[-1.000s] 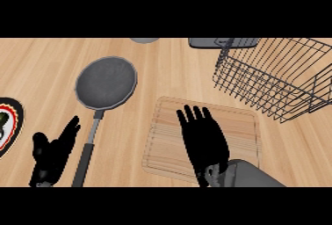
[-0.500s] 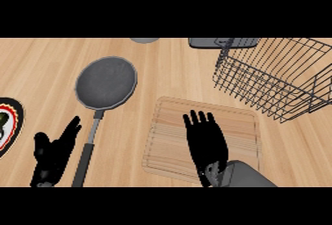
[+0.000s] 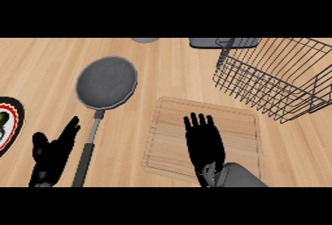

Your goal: Pick the bell pepper from the cutting board and place it in the basket

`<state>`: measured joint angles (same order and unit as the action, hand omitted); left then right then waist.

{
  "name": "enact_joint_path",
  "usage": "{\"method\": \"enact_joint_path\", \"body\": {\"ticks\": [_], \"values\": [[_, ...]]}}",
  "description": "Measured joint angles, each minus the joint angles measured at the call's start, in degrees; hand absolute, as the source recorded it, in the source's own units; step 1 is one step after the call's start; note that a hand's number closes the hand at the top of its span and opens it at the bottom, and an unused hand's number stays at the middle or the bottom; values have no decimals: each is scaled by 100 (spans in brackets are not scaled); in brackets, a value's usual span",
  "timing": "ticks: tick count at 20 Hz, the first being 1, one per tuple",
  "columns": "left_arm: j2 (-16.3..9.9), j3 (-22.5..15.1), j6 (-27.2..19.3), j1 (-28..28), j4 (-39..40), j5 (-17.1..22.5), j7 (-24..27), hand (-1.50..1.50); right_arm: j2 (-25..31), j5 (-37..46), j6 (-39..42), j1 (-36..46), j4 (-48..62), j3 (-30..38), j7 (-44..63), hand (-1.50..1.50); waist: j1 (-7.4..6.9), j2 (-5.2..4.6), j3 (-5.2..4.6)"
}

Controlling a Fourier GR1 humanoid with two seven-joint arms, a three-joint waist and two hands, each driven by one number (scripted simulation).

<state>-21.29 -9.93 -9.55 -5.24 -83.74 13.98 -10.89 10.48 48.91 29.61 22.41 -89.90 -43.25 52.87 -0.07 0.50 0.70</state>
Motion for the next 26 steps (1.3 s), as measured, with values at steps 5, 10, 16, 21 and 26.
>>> {"method": "enact_joint_path", "body": {"ticks": [5, 10, 16, 21, 26], "values": [[3, 75, 75, -17, -12, -29, -69, 0, -32, 216, -37, -120, 133, 99, -141, 150, 3, -5, -5], [50, 112, 151, -30, -25, -60, -70, 0, 66, 483, -48, 20, 363, 39, -514, 150, -7, -8, -4], [109, 180, 242, 3, 46, -90, -74, 0, 84, 803, -10, 148, 499, -89, -766, 150, -6, -1, 7], [77, 254, 314, 60, -6, -44, -209, 0, -522, 832, -457, 429, 1183, 469, -225, 150, -80, -42, 3], [95, 176, 370, 198, -40, -96, -221, 0, -855, 545, -1278, 922, 1779, 1294, 594, 150, -278, -120, -7]]}}
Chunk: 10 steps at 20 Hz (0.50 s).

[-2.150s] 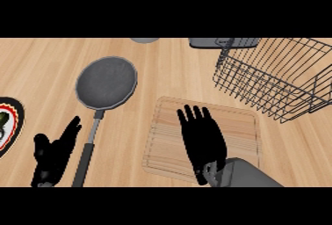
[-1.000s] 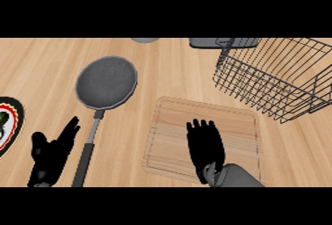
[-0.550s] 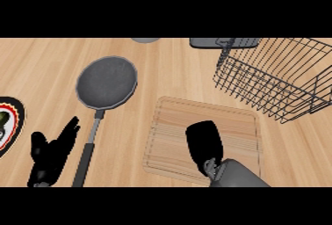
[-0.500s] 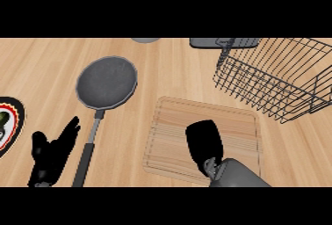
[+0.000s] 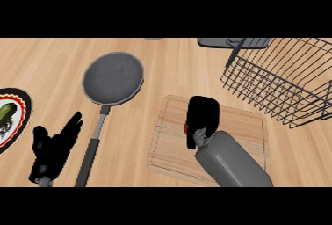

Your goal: Pick the bell pepper from the cutting board and place it in the basket

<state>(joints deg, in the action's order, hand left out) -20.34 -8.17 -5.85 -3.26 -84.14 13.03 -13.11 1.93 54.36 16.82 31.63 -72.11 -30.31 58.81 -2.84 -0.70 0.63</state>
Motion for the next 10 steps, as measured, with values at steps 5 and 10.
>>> {"method": "enact_joint_path", "body": {"ticks": [5, 10], "values": [[90, -95, 6, 121, 77, -98, 68, 0, -93, 9, -844, 773, 455, 332, 469, 150, -143, -5, -8], [98, -112, 14, 118, 114, -136, 82, 0, -127, 209, -2209, 1344, 39, 908, 431, 150, -137, 26, 1]]}}
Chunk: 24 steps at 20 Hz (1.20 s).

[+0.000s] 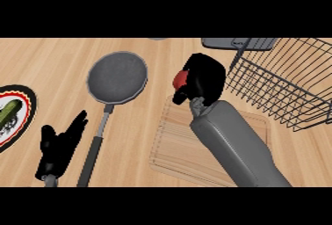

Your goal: Pick the bell pepper from the cutting board and place it in the basket

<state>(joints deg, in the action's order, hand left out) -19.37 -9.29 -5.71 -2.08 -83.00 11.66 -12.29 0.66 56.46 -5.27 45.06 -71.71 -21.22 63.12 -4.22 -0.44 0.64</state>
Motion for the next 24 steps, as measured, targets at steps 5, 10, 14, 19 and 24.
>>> {"method": "enact_joint_path", "body": {"ticks": [5, 10, 14, 19, 24], "values": [[17, 27, -34, -18, 35, -8, -44, 0, -10, 642, -884, 758, -146, 366, 84, 150, 62, 34, -9], [6, 47, -49, -81, -13, -14, -125, 0, -14, 1231, -1071, 1511, 7, 790, 364, 150, 144, 65, -16], [8, 101, -75, -188, -56, -16, -78, 0, -20, 1719, -1036, 2085, 226, 1306, 519, 150, 222, 80, -16], [27, 161, -83, -294, -93, -7, -21, 0, 35, 2093, -911, 2616, 359, 1986, 545, 150, 314, 91, -9], [52, 176, -96, -337, -106, -66, 38, 0, 134, 2290, -814, 2827, 585, 2595, 423, 150, 350, 81, -5]]}}
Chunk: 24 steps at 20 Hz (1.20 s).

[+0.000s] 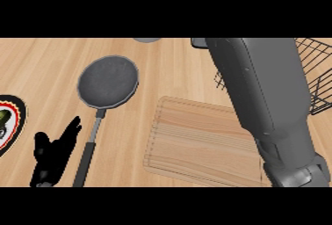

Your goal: Pick the bell pepper from the cutting board and place it in the basket

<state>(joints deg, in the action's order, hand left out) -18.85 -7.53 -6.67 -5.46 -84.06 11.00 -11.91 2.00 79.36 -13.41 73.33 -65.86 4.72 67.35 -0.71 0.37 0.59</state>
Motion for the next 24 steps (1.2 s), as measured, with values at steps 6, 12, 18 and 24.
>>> {"method": "enact_joint_path", "body": {"ticks": [6, 12, 18, 24], "values": [[33, 31, 19, -7, -37, 6, -103, 0, 195, 24, 59, -128, 174, 526, -243, 150, 34, -5, 3], [80, 47, 57, -15, 9, -72, 22, 0, 422, -191, -122, -451, 385, 985, -651, 150, 26, -13, 14], [76, 102, 52, -96, -107, -97, -19, 0, 458, -656, -770, -918, 416, 1525, -1062, 150, 7, -24, 9], [136, 89, 69, -49, -88, -156, -122, 0, 430, -1134, -1356, -1308, 415, 1815, -1438, 150, 18, -16, 13]]}}
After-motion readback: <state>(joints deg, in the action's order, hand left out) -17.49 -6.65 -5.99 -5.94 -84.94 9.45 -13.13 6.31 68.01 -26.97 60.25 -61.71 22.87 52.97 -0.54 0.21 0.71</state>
